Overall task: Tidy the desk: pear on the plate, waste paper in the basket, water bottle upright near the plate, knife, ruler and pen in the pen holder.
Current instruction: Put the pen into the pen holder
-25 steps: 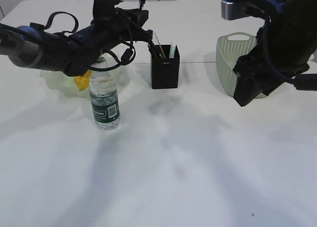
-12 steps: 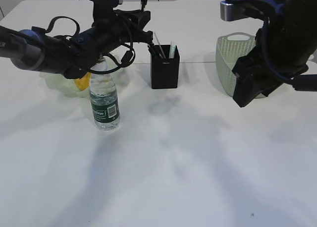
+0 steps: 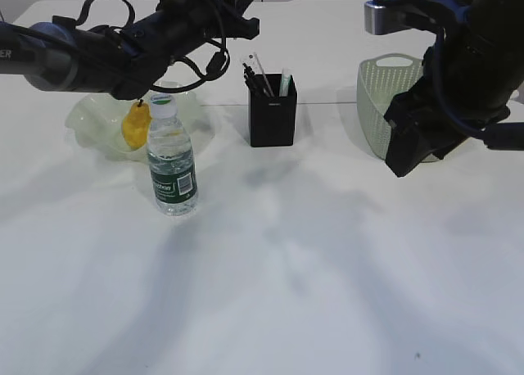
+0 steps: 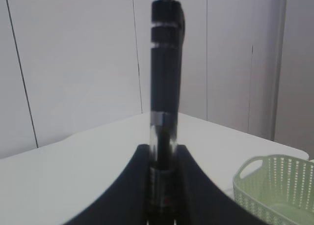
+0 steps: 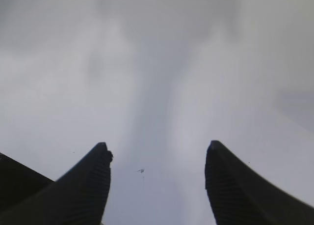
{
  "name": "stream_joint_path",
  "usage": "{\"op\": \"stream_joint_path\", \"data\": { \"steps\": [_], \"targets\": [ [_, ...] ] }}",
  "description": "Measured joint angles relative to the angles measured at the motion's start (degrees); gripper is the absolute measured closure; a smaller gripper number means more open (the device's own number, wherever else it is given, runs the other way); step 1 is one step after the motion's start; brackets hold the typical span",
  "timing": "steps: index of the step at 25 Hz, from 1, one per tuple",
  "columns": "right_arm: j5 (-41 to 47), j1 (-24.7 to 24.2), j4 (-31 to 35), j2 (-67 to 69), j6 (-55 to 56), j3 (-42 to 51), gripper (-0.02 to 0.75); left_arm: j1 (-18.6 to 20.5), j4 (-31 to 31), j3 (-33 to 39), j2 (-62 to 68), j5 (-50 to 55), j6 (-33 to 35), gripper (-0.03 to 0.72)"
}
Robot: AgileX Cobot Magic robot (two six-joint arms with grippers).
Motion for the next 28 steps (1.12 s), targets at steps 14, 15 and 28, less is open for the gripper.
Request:
{"op": "stream_joint_path", "data": {
  "steps": [14, 15, 28],
  "targets": [
    [0.0, 0.0, 0.0, 0.0, 0.0, 0.0, 0.284, 0.0, 7.3, -4.9, 3.6, 1.3, -4.8, 0.624],
    [0.0, 0.0, 0.0, 0.0, 0.0, 0.0, 0.284, 0.0, 8.6, -5.3, 3.6, 1.3, -5.6, 0.624],
    [0.1, 0.0, 0.0, 0.0, 0.1, 0.0, 0.283, 2.3, 20.5, -10.0, 3.6, 1.3, -17.2, 0.624]
  ]
}}
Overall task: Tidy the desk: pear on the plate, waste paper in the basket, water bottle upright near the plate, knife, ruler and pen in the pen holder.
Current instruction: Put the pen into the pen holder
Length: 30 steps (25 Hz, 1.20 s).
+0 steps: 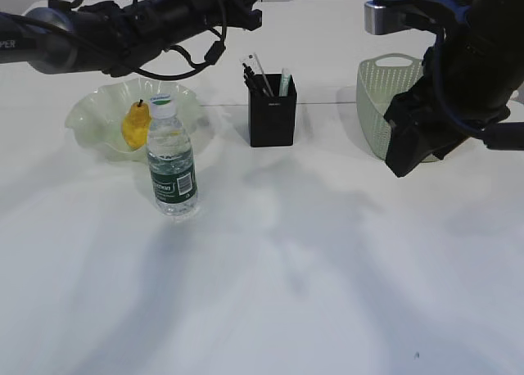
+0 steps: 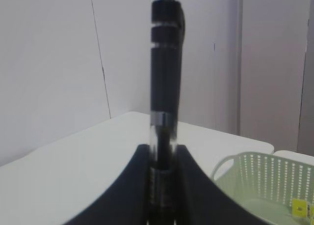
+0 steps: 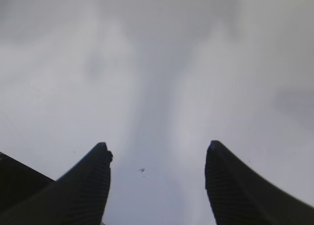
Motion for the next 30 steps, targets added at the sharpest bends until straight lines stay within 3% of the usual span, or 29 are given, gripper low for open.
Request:
{"op": "stream_joint_path", "data": {
  "steps": [3, 9, 30],
  "targets": [
    [0.0, 0.0, 0.0, 0.0, 0.0, 0.0, 0.283, 1.4, 4.0, -1.2, 0.0, 0.0, -3.9, 0.624],
    [0.0, 0.0, 0.1, 0.0, 0.0, 0.0, 0.283, 2.6, 6.1, -1.4, 0.3, -0.3, -7.2, 0.624],
    [0.0, 0.0, 0.1, 0.0, 0.0, 0.0, 0.283, 2.6, 6.5, -6.6, 4.6, -2.9, -11.3, 0.624]
  ]
}}
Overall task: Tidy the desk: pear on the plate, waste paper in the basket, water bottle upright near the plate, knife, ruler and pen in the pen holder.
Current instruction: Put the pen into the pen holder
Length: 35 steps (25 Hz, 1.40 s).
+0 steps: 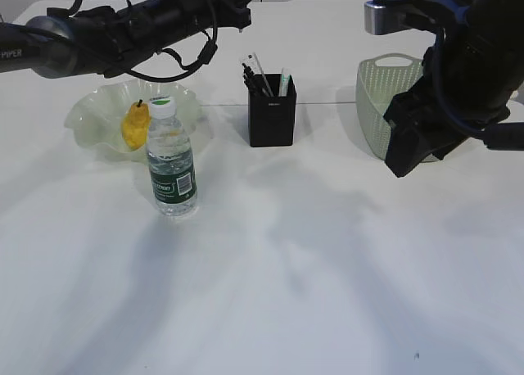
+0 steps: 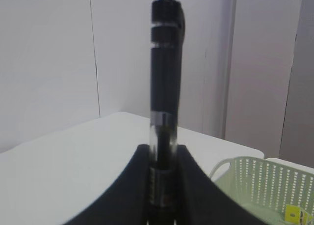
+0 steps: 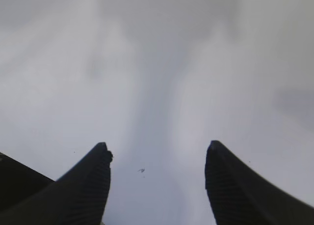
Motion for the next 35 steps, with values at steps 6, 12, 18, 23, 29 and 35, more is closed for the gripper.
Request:
{"op": "stream_joint_path", "data": {
  "steps": [6, 12, 18, 23, 29, 35],
  "targets": [
    [0.0, 0.0, 0.0, 0.0, 0.0, 0.0, 0.283, -0.5, 0.0, -0.7, 1.7, 0.0, 0.0, 0.624],
    [0.0, 0.0, 0.0, 0.0, 0.0, 0.0, 0.283, -0.5, 0.0, -1.0, 2.2, 0.0, -0.3, 0.624],
    [0.0, 0.0, 0.0, 0.0, 0.0, 0.0, 0.283, -0.7, 0.0, -1.0, 2.4, -1.0, -0.9, 0.624],
    [0.0, 0.0, 0.0, 0.0, 0.0, 0.0, 0.283, -1.2, 0.0, -1.0, 2.4, -1.9, -0.9, 0.624],
    [-0.1, 0.0, 0.0, 0.0, 0.0, 0.0, 0.283, -1.5, 1.6, -1.0, 1.9, -1.9, -2.7, 0.624],
    [-0.1, 0.0, 0.0, 0.0, 0.0, 0.0, 0.283, -1.5, 4.4, -1.0, 1.9, -0.4, -5.3, 0.624]
  ]
}}
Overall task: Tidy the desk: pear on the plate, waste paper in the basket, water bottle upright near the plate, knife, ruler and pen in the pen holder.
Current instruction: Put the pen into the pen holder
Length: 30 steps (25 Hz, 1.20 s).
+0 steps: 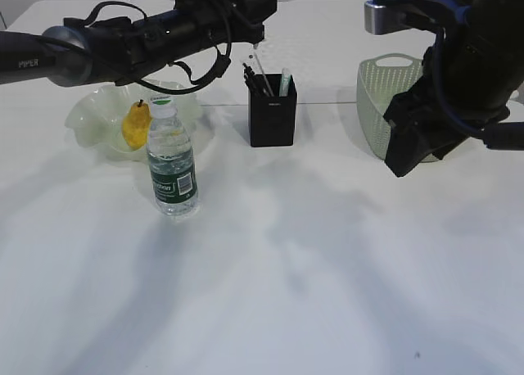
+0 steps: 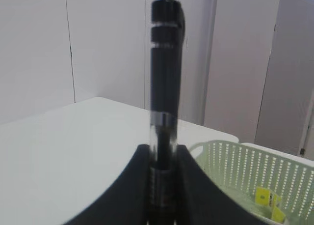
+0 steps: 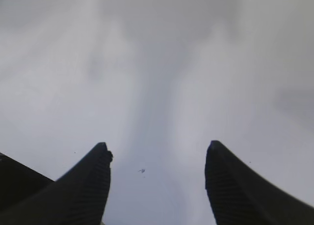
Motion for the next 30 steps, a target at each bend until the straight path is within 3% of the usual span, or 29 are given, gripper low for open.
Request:
{"op": "stream_joint_path", "data": {
  "steps": [13, 21, 30],
  "targets": [
    [0.0, 0.0, 0.0, 0.0, 0.0, 0.0, 0.283, 0.0, 0.8, 0.0, 0.7, -0.1, -0.3, 0.624],
    [0.0, 0.0, 0.0, 0.0, 0.0, 0.0, 0.283, 1.2, 9.8, 0.0, 0.7, -3.1, -6.0, 0.624],
    [0.0, 0.0, 0.0, 0.0, 0.0, 0.0, 0.283, 1.4, 10.7, 0.0, 0.7, -6.1, -6.6, 0.624]
  ]
}}
